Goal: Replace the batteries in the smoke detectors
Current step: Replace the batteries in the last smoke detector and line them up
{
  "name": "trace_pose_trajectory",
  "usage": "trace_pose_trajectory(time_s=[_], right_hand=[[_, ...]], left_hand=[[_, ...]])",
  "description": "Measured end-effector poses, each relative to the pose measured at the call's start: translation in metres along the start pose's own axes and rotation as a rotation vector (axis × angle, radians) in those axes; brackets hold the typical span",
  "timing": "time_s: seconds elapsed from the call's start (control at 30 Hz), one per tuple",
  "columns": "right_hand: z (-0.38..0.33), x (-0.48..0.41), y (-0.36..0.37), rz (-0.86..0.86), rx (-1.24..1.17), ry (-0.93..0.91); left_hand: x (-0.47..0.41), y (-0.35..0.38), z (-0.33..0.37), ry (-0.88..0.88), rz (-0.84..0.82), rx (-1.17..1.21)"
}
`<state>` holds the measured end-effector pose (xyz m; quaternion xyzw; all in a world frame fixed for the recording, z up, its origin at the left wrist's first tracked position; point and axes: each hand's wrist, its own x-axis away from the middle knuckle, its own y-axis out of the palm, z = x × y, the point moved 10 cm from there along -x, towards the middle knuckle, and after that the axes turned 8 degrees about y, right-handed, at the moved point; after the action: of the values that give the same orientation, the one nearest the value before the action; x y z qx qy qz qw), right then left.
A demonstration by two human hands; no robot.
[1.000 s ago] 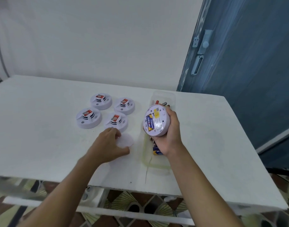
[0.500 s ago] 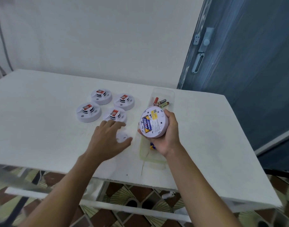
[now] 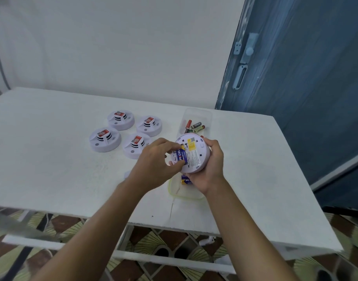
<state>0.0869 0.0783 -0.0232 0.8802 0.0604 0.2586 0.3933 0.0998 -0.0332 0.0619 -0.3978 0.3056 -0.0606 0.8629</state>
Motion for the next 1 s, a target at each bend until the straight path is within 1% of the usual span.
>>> trace_pose_trajectory(time_s=[0.1,0.27,0.5,0.57,0.63,0.8,1.0], right_hand=[[-0.005,0.002,-0.002,0.002,0.023,-0.011],[-0.01,0.0,-0.005,0.031,0.083,-0.022],[-0.017,0.0,-0.002,0.048,0.156,-0.022],[-0.018,-0.001,-0.002,0.054,0.167,-0.017],[-0.017,-0.001,-0.002,0.059,0.175,-0.007],[-0.014,-0.006,-0.004,0.056,0.154,-0.009],[-0.015,-0.007,-0.004,0.078,0.185,-0.016]], left_hand=[[-0.001,0.003,0.0,-0.005,-0.033,-0.012],[-0.009,0.007,0.002,0.038,-0.047,0.012],[-0.017,0.009,0.009,0.059,-0.06,-0.076],[-0.02,0.011,0.007,0.037,-0.084,-0.087],[-0.022,0.015,0.0,-0.006,-0.112,-0.048],[-0.024,0.025,-0.011,-0.032,-0.158,0.107],[-0.021,0.032,-0.021,-0.075,-0.13,0.178]])
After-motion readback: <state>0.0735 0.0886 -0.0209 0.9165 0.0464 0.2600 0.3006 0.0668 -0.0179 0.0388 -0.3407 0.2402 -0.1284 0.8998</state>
